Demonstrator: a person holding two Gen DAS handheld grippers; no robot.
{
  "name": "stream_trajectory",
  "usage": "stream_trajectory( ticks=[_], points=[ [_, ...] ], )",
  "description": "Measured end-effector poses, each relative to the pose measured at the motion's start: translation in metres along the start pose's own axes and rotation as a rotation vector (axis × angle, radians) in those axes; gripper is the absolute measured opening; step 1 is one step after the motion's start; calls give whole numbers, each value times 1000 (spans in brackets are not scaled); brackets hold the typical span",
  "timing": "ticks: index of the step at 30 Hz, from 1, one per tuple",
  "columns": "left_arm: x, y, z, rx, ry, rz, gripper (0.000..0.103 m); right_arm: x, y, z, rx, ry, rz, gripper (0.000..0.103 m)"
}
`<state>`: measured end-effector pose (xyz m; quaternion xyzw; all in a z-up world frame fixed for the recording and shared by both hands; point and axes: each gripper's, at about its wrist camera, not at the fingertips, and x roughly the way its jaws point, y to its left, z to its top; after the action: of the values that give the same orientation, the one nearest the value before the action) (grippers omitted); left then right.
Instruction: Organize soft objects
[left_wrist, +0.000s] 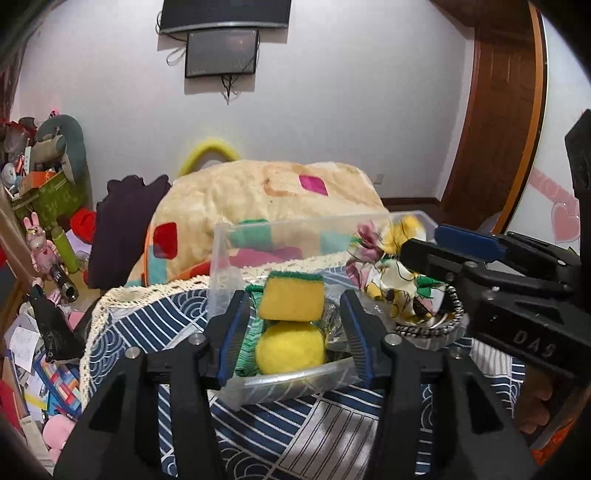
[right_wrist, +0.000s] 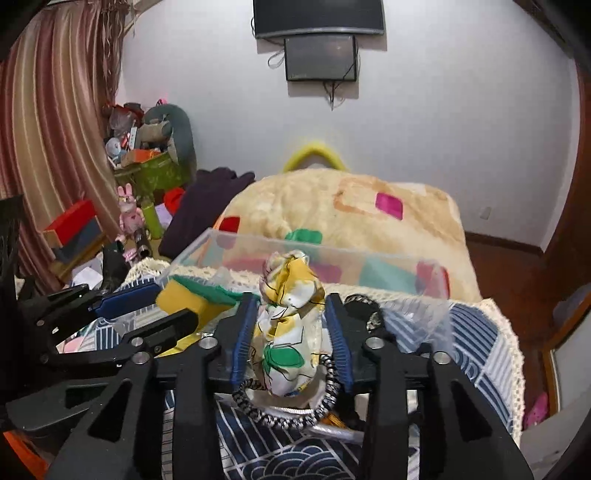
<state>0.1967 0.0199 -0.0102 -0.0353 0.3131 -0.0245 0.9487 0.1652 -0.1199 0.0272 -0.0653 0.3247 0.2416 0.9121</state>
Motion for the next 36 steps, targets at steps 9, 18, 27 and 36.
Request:
stream_trajectory(
  ticks=[9,18,27,36],
  points=[
    [-53,-5,4,33,-109,9,59,-46,2,5,-5,-115,0,45],
    [-110,-18,-11,52,-226,17,76,-89,13,-7,-46,-228,-24,55],
    [-140,-24,-29,21,-284,-2,94,-107,17,-25,-11,-260,3,73],
    [-155,-27,-46,2,-311,0,101,-125,14,-50,-5,-308,0,83]
  ],
)
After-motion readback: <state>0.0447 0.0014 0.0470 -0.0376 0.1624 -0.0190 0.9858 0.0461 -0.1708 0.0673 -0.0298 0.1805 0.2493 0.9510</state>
